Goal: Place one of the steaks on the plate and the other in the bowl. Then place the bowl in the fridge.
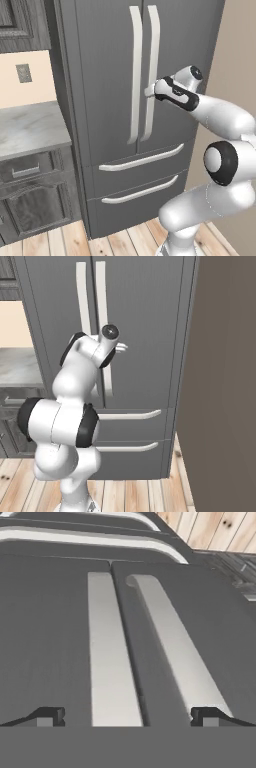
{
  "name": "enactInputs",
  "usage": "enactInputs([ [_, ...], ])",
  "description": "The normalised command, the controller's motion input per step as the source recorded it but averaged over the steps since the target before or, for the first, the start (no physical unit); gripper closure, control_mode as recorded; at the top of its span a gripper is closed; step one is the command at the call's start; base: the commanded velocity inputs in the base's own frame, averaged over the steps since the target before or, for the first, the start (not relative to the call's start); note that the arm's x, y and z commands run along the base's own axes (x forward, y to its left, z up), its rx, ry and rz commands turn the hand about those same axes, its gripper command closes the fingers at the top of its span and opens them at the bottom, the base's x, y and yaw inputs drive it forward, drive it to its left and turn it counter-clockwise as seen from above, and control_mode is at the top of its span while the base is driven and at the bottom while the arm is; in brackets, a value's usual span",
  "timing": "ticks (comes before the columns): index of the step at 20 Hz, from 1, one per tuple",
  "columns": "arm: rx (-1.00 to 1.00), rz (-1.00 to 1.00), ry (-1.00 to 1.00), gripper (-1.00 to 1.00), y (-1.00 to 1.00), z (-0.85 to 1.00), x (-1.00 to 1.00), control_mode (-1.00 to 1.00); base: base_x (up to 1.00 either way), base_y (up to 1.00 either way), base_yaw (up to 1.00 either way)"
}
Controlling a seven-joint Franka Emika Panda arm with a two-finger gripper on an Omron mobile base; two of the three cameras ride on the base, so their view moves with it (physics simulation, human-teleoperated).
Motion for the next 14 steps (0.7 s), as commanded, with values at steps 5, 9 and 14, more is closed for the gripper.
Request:
enactInputs([
  [5, 0.0, 0.0, 0.0, -1.0, 0.0, -0.22, 0.42, -1.0, 0.0, 0.0, 0.0],
  [9, 0.0, 0.0, 0.0, -1.0, 0.01, -0.23, 0.4, -1.0, 0.0, 0.0, 0.0],
  [14, 0.0, 0.0, 0.0, -1.0, 0.04, -0.29, 0.39, -1.0, 0.0, 0.0, 0.0],
])
